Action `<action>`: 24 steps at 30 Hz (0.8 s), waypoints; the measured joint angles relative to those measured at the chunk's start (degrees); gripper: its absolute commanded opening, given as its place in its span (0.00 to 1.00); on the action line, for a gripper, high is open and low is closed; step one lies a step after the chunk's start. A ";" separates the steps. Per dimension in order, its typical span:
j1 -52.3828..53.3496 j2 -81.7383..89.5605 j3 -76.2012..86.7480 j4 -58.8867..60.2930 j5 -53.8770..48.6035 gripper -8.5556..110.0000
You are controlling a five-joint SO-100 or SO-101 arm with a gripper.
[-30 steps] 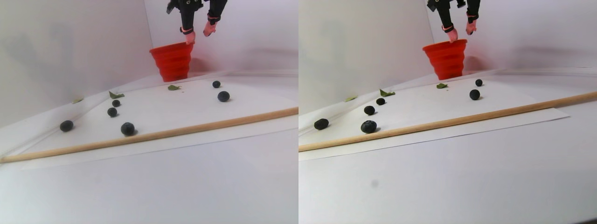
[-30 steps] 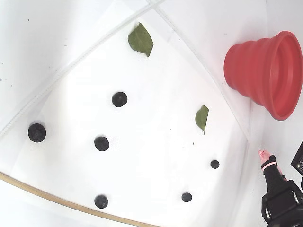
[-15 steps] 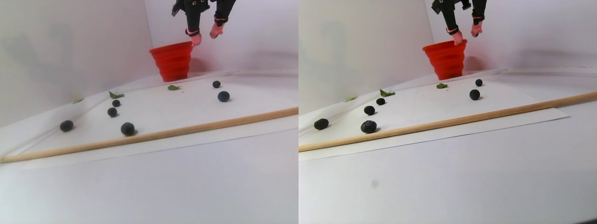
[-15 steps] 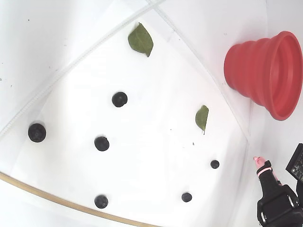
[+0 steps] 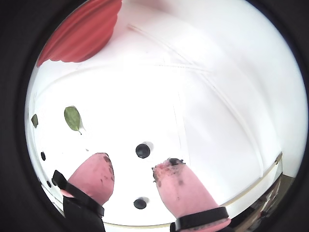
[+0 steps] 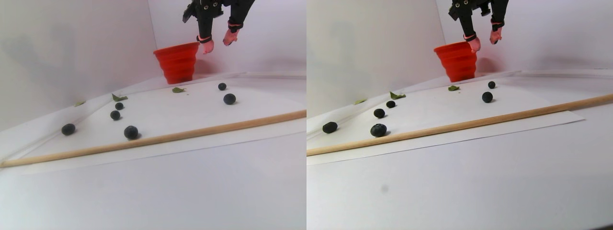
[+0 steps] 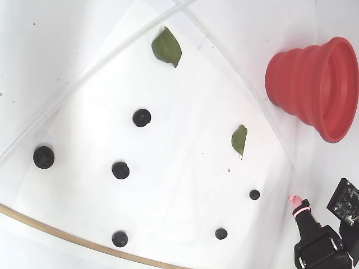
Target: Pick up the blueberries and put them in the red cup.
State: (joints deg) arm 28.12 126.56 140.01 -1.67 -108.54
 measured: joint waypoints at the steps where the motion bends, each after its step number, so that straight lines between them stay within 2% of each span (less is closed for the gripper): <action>1: 0.09 -0.53 0.00 0.00 0.00 0.21; 24: 1.41 -12.48 -1.23 -3.16 1.23 0.21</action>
State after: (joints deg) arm 29.53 114.08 138.78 -4.83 -107.31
